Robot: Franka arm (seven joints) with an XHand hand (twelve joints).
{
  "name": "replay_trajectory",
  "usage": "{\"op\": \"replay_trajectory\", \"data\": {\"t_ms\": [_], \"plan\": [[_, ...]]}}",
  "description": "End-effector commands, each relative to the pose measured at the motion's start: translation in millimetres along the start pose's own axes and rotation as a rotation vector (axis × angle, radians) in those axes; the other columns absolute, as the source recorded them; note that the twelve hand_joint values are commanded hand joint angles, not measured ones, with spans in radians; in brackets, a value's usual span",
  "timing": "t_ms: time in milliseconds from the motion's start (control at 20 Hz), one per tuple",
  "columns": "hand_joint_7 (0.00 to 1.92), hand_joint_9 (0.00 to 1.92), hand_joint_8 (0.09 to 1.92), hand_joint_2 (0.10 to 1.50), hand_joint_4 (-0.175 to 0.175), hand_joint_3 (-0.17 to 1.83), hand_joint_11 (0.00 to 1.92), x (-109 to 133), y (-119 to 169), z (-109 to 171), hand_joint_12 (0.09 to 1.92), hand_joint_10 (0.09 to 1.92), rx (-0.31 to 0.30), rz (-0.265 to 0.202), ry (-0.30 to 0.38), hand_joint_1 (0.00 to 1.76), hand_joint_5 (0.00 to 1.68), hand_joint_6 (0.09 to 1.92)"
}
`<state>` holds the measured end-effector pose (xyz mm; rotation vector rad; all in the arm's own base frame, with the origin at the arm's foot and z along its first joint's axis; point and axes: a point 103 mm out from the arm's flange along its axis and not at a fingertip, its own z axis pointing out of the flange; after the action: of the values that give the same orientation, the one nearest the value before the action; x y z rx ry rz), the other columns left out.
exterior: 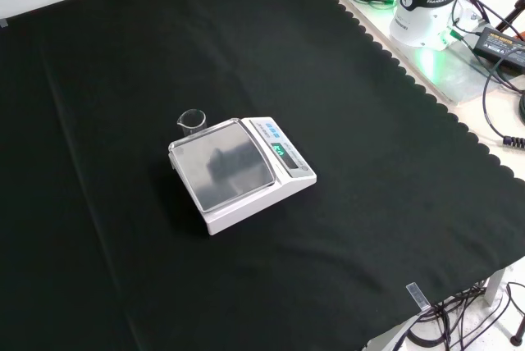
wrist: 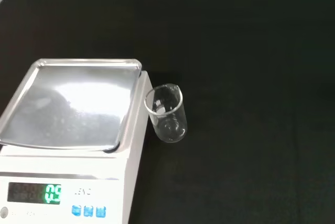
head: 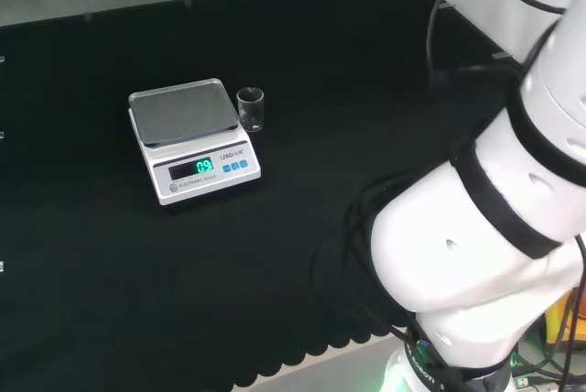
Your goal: Pick up the beaker.
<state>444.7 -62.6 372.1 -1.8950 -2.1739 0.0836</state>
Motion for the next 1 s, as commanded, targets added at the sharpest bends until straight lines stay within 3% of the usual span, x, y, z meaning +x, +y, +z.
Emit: {"op": "replay_trajectory", "data": {"t_ms": [50, 800, 1000], "plan": [[0.0, 0.0, 0.7, 0.85, -0.05, 0.12, 0.12, -21, 51, 20, 1.49, 0.7, 0.039, -0.075, -0.015, 0.43, 0.21, 0.09], [0.01, 0.0, 0.78, 0.85, -0.062, 0.1, 0.19, 0, 109, 67, 1.48, 0.86, 0.135, -0.131, -0.073, 0.52, 0.22, 0.09], [0.01, 0.0, 0.79, 0.85, -0.063, 0.1, 0.2, 7, 118, 71, 1.47, 0.9, 0.139, -0.125, -0.083, 0.53, 0.22, 0.09]]}}
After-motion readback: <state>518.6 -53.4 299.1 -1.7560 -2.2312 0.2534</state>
